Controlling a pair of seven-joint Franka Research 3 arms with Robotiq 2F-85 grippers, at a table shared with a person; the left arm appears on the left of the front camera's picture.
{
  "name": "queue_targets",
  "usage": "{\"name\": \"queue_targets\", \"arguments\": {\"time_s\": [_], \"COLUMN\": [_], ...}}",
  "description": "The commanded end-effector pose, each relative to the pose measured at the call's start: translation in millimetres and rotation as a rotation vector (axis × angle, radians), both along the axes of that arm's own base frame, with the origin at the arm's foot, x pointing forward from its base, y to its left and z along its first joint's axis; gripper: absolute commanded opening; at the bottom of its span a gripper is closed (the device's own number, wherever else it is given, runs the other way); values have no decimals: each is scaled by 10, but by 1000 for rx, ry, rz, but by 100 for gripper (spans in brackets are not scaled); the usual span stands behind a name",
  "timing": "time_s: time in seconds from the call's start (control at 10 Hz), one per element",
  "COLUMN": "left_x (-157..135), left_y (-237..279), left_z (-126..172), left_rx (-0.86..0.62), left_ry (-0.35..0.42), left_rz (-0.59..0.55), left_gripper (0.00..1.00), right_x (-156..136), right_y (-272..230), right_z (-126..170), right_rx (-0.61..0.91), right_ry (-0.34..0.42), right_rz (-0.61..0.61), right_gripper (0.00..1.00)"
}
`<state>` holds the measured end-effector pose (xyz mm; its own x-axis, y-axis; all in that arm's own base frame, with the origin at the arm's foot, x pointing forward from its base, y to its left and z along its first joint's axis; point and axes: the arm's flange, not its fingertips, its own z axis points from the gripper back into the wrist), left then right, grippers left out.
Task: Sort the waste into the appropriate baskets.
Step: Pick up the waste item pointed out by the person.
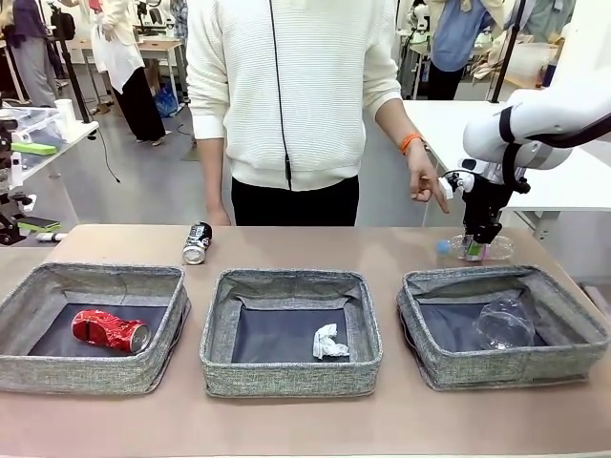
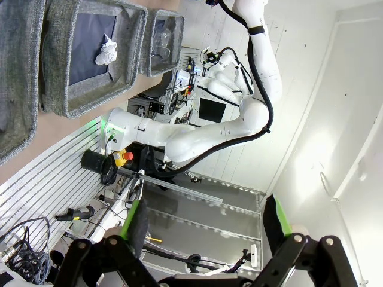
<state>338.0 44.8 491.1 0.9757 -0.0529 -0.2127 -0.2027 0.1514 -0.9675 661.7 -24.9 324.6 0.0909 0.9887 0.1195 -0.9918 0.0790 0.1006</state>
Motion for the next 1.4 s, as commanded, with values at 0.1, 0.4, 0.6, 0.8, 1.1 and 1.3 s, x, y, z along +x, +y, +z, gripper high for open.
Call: {"name": "queue_targets", "arguments": {"time_s": [0.1,0.4,0.6,0.8,1.1,1.3], "left_x": [-16,-16,-16,-16,-16,-16], "left_y": [-6,-6,-6,-6,-6,-6], "left_z": [43,43,43,43,43,43], "left_rx": [-16,-16,-16,-16,-16,-16], "left_ry": [7,7,7,7,7,7], "left_rz": [3,3,3,3,3,3], "left_gripper": [100,100,100,100,100,100], "right_x": [51,44,-4,-34,-363,-844], "right_y": [-12,-12,1,-28,-329,-538], "right_z": [-23,34,82,140,736,1367], "right_rx": [-31,-42,-34,-22,-7,131], "right_ry": [19,16,-2,-21,-56,-68], "right_rz": [-24,-66,-94,-104,-269,-540], "right_gripper": [0,0,0,0,0,0]}}
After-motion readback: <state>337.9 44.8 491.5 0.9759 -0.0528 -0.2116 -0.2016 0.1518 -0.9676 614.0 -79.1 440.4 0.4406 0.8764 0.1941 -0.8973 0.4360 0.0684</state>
